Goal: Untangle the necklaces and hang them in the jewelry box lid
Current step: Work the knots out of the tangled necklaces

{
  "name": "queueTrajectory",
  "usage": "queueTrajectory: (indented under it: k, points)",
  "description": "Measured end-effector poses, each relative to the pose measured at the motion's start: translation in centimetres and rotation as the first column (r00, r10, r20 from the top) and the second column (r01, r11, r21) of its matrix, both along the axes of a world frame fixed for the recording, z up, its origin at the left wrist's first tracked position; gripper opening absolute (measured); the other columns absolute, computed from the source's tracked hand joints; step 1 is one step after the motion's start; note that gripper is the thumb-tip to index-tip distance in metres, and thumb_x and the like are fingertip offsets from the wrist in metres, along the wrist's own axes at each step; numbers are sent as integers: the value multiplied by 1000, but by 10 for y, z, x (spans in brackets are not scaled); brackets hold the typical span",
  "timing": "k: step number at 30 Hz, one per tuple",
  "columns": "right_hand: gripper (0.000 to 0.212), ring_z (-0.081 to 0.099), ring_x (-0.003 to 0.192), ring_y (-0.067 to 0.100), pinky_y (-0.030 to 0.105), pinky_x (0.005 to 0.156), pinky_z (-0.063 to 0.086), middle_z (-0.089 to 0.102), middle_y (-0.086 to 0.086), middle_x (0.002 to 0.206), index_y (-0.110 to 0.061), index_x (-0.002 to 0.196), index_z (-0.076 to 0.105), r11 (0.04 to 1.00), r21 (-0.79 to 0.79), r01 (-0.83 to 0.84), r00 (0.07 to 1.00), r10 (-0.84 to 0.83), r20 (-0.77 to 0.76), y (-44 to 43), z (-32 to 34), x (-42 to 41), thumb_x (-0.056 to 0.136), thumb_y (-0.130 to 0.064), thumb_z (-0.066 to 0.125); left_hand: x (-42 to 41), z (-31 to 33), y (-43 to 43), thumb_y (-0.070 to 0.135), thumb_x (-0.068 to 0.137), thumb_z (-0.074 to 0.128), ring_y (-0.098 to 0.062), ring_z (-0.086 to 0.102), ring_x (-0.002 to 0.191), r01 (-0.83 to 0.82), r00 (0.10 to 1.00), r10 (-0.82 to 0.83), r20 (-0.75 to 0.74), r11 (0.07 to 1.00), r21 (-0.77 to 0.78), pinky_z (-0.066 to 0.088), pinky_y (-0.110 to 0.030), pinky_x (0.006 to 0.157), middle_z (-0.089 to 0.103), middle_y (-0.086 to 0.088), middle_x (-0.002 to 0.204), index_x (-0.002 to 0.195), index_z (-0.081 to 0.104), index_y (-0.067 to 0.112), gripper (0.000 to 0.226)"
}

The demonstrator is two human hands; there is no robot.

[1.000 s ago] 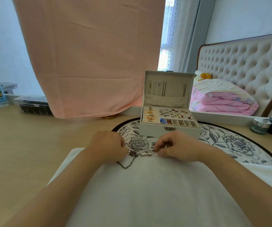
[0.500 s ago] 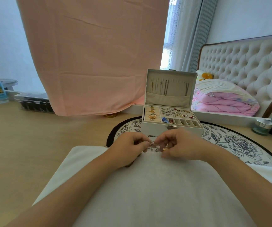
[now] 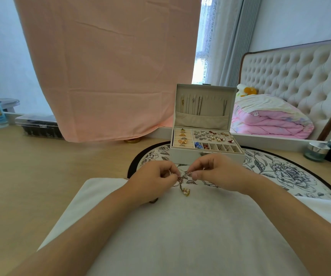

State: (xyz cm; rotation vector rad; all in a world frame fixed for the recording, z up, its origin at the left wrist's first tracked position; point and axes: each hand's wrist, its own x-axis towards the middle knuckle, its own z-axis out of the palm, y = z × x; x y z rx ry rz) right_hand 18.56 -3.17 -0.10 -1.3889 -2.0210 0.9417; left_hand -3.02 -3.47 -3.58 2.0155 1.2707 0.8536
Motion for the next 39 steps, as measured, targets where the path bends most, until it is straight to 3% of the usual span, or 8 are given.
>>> queueTrajectory:
  k: [2,6,11,14,17,25,35,39]
  points:
    - [10,66,77,7,29,76,55,77,-4,85,-27,89,78,999,34,2,1000,-2,-2,1,-1,0,88,-17,76,1,-2,1,23,94,63,-5,42,53,15,1000,-15,11,1000,2,40,-23,59,48,15,51,86,71,35,16]
    - [11,63,72,-1,16,68,52,73,-7,81,-24,88,78,996,84,-17,1000,19,-21,0,-3,-1,83,-14,80,0,-3,2,27,93,68,-4,40,53,28,998,-30,52,999,31,37,-19,57,45,16,51,86,72,34,11]
    - [33,47,55,2,17,58,40,70,-12,83,-36,70,75,975,219,-37,999,32,29,-1,-6,-4,83,-6,76,0,-4,1,26,93,69,-16,63,75,6,992,-13,125,999,51,53,-30,73,70,8,79,82,70,37,15]
    - [30,45,56,3,21,59,40,69,-15,88,-41,72,77,969,247,-5,999,-6,42,-2,-9,-8,83,-14,73,2,-2,-1,25,94,68,-9,58,55,7,985,-12,174,1000,27,50,-26,56,67,10,71,82,70,32,14]
    - [7,46,58,0,17,59,41,70,-13,85,-34,75,79,981,191,23,999,-16,-37,-6,-11,-17,78,-31,84,1,0,-2,24,95,66,-13,57,48,25,985,-27,172,1000,18,52,-30,49,68,8,71,87,70,25,9]
    - [7,53,63,7,20,60,43,67,-2,70,-26,80,81,992,-21,123,971,-124,-206,-6,-11,-15,84,-30,79,-3,8,-8,32,97,63,-7,66,56,-7,999,3,49,997,72,51,-26,43,66,24,73,87,66,34,10]
    - [4,58,71,13,30,67,44,73,5,76,-24,79,82,983,-152,106,972,-135,-192,-8,-10,-16,79,-21,83,-2,11,-11,29,93,69,-5,69,65,63,998,-59,-29,987,148,51,-20,61,67,19,87,86,66,40,14]
    - [7,57,70,11,28,68,42,70,-1,70,-21,76,81,984,-157,78,971,-111,-211,-6,-8,-12,82,-17,79,-3,7,-8,26,91,70,-8,69,71,78,997,-81,10,979,188,56,-27,68,64,15,95,84,67,37,14]
